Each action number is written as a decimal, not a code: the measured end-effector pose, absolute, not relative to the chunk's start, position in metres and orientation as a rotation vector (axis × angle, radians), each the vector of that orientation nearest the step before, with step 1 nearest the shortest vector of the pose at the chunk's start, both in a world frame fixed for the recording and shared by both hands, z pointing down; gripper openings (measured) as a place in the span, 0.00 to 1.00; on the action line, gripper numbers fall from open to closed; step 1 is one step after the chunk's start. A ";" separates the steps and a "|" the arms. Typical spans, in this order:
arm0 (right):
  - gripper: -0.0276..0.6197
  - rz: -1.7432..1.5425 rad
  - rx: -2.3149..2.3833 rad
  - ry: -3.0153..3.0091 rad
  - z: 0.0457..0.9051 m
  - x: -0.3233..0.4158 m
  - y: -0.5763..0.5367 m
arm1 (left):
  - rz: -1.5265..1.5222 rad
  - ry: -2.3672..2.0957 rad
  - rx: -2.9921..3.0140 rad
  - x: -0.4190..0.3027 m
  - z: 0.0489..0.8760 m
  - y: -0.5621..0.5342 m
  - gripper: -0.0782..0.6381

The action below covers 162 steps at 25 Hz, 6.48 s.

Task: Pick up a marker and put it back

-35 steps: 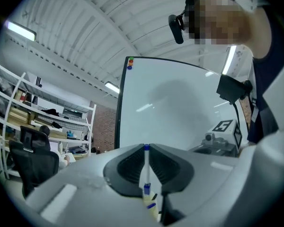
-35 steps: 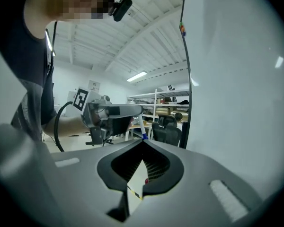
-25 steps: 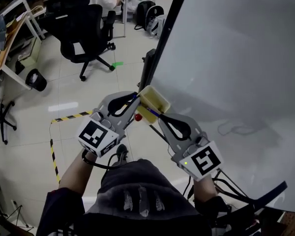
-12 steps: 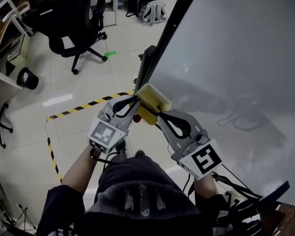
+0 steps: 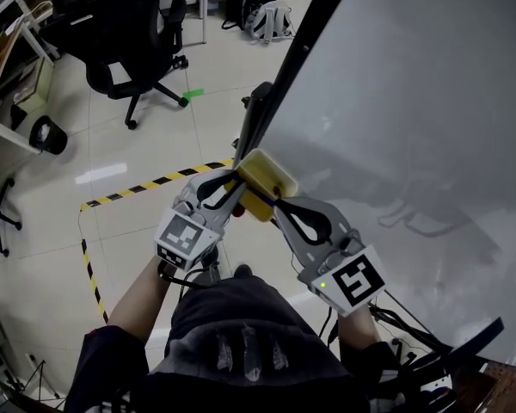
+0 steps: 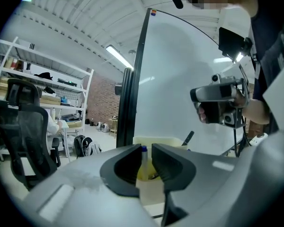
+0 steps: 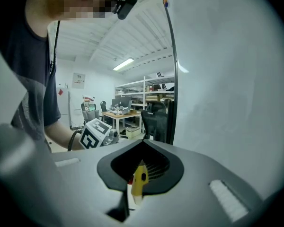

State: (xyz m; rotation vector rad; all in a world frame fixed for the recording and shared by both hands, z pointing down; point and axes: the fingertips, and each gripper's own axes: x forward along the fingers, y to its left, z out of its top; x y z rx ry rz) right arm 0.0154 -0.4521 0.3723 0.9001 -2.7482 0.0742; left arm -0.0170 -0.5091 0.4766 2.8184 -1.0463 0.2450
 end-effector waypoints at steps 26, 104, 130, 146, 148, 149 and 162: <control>0.05 -0.187 0.815 -2.936 0.304 0.039 -0.388 | -0.135 -1.294 3.094 -0.002 0.245 -0.409 0.12; 0.05 -0.220 0.855 -2.935 0.291 0.047 0.034 | -0.122 -1.190 2.930 -0.013 0.270 0.048 0.12; 0.05 -0.254 0.943 -2.886 0.293 0.050 0.136 | -0.097 -1.158 2.932 -0.015 0.293 0.135 0.12; 0.05 -0.284 0.967 -2.863 0.294 0.073 0.123 | -0.060 -1.216 2.931 0.002 0.290 0.138 0.12; 0.05 -0.299 0.967 -2.873 0.292 0.074 0.118 | -0.057 -1.212 2.935 0.005 0.291 0.134 0.12; 0.05 -0.305 0.968 -2.888 0.289 0.074 0.117 | -0.050 -1.212 2.935 0.005 0.293 0.133 0.12; 0.04 -0.301 0.984 -2.913 0.290 0.074 0.111 | -0.035 -1.193 2.916 0.005 0.301 0.129 0.12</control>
